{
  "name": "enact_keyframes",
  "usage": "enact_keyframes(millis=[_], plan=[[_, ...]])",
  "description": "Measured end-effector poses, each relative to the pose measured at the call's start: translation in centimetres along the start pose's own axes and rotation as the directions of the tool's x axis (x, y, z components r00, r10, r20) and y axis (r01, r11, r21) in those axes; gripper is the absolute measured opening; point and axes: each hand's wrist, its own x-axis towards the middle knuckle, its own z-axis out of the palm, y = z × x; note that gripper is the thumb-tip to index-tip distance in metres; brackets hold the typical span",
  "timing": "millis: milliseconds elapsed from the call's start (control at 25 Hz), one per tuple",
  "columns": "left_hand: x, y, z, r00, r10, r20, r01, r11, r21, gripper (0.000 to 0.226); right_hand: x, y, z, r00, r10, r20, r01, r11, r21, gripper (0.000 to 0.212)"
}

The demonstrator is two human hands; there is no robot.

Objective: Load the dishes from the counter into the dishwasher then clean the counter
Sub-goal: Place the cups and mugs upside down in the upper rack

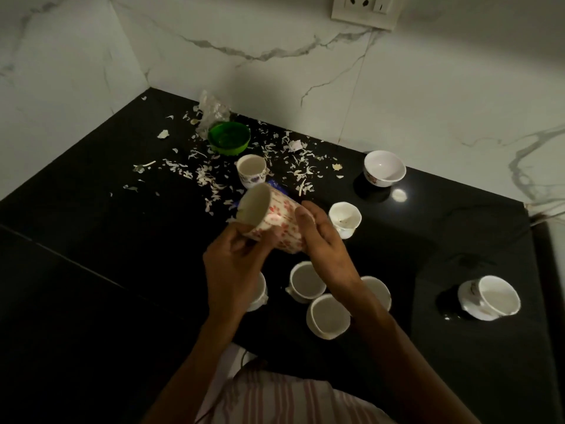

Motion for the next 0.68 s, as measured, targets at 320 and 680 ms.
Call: enact_keyframes(millis=[320, 680], plan=[[-11.2, 1.1, 6.0, 0.967, -0.216, 0.134, 0.239, 0.95, -0.202, 0.042, -9.9, 1.8, -7.8, 0.984, 0.136, -0.113, -0.09, 0.936, 0.339, 0.05], [-19.8, 1.5, 9.0, 0.873, -0.398, 0.284, 0.476, 0.822, -0.311, 0.049, -18.9, 2.9, -13.6, 0.994, -0.028, -0.102, 0.047, 0.98, 0.192, 0.074]])
